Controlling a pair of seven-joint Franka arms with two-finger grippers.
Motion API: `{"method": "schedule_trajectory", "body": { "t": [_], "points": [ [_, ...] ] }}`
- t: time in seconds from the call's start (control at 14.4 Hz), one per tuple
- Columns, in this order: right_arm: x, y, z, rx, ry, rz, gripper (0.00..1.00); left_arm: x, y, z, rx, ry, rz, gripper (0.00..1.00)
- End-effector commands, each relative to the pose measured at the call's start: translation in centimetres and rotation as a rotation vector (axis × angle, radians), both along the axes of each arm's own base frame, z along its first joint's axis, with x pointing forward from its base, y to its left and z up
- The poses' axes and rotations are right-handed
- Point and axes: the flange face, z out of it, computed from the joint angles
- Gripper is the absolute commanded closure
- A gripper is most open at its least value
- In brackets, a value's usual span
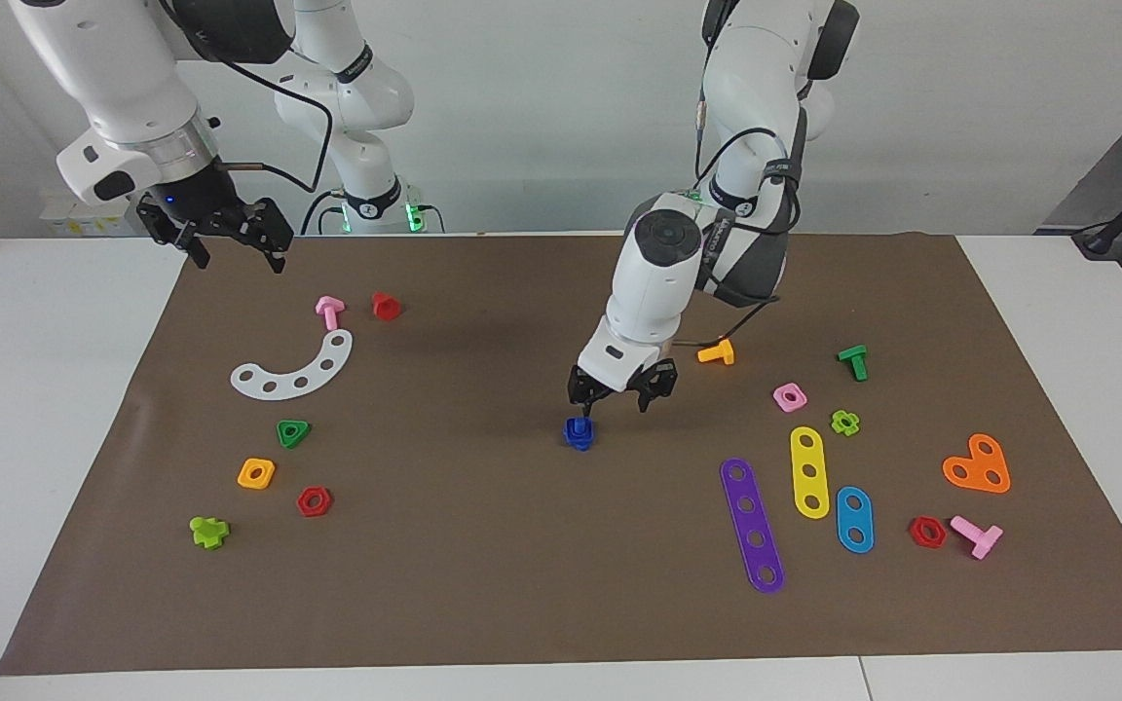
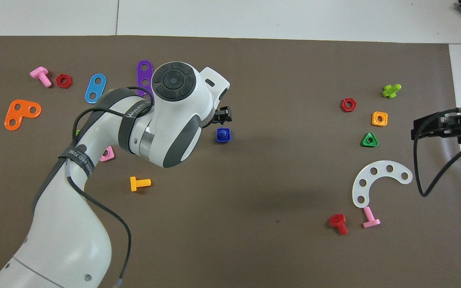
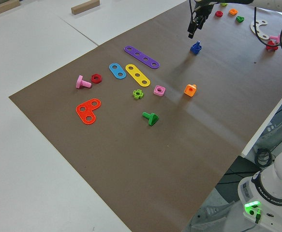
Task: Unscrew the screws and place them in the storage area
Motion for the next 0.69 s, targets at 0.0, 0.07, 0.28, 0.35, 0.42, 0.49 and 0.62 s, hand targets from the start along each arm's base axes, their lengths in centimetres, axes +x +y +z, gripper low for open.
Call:
{"method": "schedule_trajectory", "body": {
  "t": [0.0, 0.07, 0.28, 0.35, 0.42, 0.49, 0.62],
  "points": [
    [-0.5, 0.0, 0.1, 0.007, 0.009, 0.024, 0.0, 1.1, -1.1, -1.2, 0.014, -0.073, -0.01, 0.11],
    [-0.5, 0.0, 0.1, 0.007, 0.009, 0.024, 0.0, 1.2, -1.3, -1.6, 0.015, -0.1, -0.022, 0.12],
    [-0.5, 0.0, 0.0, 0.007, 0.011, 0.022, 0.0, 0.4, -1.6, -3.7, 0.018, -0.112, -0.046, 0.15],
    [-0.6, 0.0, 0.1, 0.007, 0.009, 0.024, 0.0, -0.4, -2.6, -4.6, 0.028, -0.101, -0.066, 0.16],
    [-0.5, 0.0, 0.1, 0.007, 0.009, 0.024, 0.0, -0.9, -3.3, -5.6, 0.049, -0.102, -0.091, 0.16],
    [-0.5, 0.0, 0.1, 0.007, 0.009, 0.024, 0.0, -1.1, -3.7, -6.8, 0.075, -0.1, -0.112, 0.16],
    [-0.5, 0.0, 0.0, 0.007, 0.011, 0.022, 0.0, -1.3, -4.0, -7.2, 0.083, -0.093, -0.122, 0.16]
  ]
}}
